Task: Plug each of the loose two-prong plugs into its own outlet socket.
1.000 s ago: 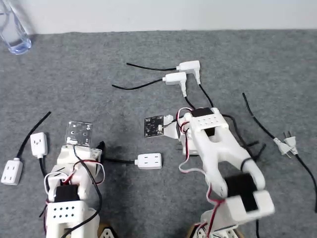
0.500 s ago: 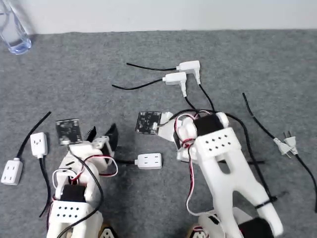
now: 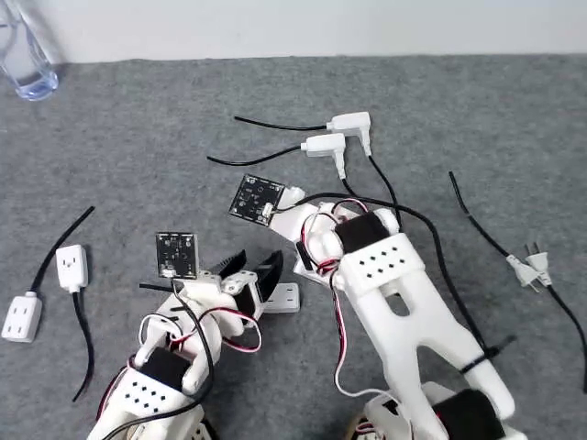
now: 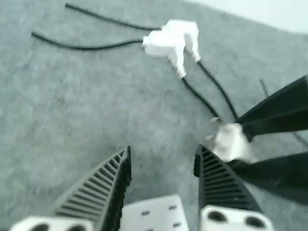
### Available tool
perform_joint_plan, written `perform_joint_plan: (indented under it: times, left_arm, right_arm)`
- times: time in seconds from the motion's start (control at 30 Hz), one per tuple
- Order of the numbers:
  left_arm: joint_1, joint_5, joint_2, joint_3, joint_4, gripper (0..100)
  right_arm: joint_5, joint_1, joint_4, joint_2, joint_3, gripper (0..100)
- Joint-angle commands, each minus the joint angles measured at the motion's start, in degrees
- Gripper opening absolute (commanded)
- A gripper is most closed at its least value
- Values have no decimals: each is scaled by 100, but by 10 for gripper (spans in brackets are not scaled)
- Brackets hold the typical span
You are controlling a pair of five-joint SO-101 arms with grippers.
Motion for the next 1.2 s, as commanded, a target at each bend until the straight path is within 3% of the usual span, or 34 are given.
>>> perform_joint_plan:
  times: [0.0, 0.2, 1.17]
  left_arm:
    - [-123, 53, -70, -154, -501, 207]
    - [-123, 53, -62, -119, -853, 207]
    - [-167, 18, -62, 101, -853, 207]
  right_arm:
    - [18, 40, -242, 40, -211, 9]
    - [-44, -127, -303, 4, -246, 9]
    - [-246, -866, 1095, -1138, -747, 9]
